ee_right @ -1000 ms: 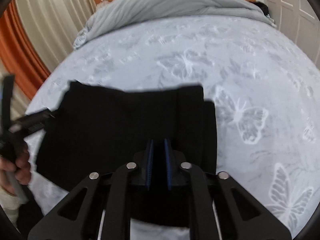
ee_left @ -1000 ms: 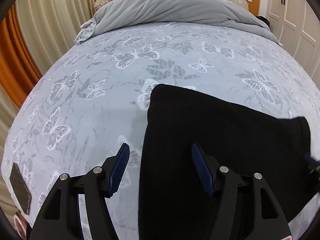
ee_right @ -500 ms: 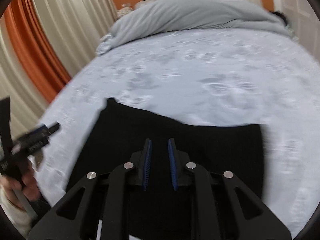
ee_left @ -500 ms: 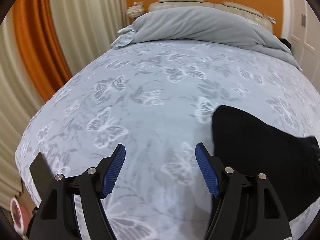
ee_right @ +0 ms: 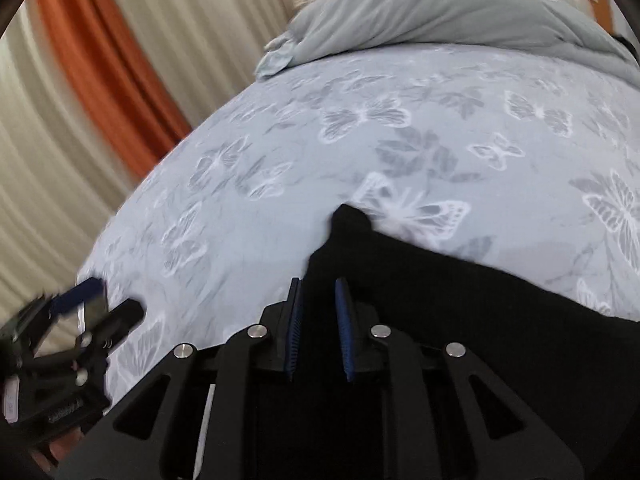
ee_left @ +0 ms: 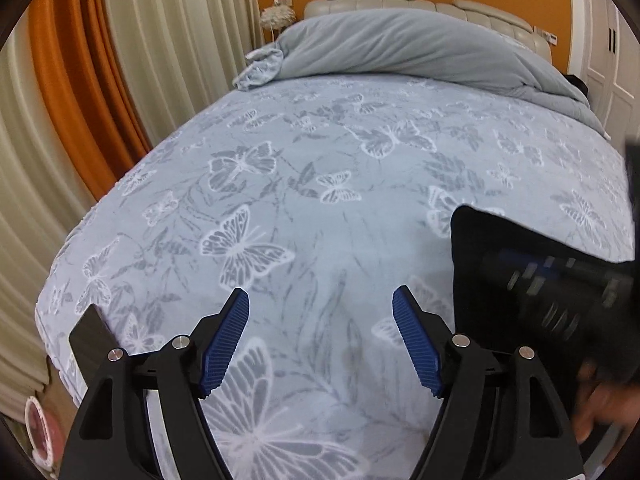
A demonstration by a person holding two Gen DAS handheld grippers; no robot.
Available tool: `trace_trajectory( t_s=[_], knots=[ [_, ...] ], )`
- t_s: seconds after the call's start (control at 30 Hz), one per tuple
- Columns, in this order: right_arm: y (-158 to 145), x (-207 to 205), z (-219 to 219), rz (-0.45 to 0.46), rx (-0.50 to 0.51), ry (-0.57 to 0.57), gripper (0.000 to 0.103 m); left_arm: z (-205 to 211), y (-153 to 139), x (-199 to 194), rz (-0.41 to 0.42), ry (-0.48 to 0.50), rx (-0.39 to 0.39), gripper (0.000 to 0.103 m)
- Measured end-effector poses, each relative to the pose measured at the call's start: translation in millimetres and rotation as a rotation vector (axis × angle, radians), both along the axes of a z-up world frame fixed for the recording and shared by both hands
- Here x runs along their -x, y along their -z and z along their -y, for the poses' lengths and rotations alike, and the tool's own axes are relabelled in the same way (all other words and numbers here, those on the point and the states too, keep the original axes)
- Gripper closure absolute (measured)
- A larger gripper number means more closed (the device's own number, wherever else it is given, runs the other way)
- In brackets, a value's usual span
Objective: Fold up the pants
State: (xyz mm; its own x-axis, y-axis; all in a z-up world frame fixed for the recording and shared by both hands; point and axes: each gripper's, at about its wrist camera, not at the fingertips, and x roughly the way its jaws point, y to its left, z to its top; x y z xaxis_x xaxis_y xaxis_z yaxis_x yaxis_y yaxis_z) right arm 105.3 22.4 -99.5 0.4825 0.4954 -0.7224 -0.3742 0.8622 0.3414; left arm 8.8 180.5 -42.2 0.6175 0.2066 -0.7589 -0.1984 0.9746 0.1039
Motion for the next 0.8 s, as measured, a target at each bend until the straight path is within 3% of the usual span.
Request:
trace_trajectory(
  t_s=[0.07, 0.23, 0.47, 0.6, 0.7, 0.8],
  knots=[
    [18.9, -5.3, -2.5, -0.021, 0.004, -0.023, 0.088, 1.4, 3.0, -2.4, -0.010, 0.003, -0.006, 0.031],
    [-23.0, 4.3, 9.4, 0.058, -0.010, -0.024, 0.085, 15.9, 3.7, -5.7, -0.017, 0.014, -0.019, 0.031],
    [-60.1, 39.5, 138.0, 0.084, 0.007, 0.227, 0.085, 44.6, 2.8, -6.7, -0.006, 0.065, -0.045, 0.028],
    [-50.8, 63.0, 203.9, 0.031, 0.060, 0.345, 0.085, 61.9, 5.9, -8.3, -0.013, 0.097, -0.050, 0.028],
    [-23.7, 76.9, 239.8, -0.042, 0.146, 0.397, 0.085, 73.6, 7.1, -10.4, -0.025, 0.116, -0.026, 0.028],
    [2.5, 78.8, 252.0, -0.100, 0.155, 0.389, 0.077, 86.7, 8.6, -13.8, -0.042, 0.134, 0.011, 0.028]
  ],
)
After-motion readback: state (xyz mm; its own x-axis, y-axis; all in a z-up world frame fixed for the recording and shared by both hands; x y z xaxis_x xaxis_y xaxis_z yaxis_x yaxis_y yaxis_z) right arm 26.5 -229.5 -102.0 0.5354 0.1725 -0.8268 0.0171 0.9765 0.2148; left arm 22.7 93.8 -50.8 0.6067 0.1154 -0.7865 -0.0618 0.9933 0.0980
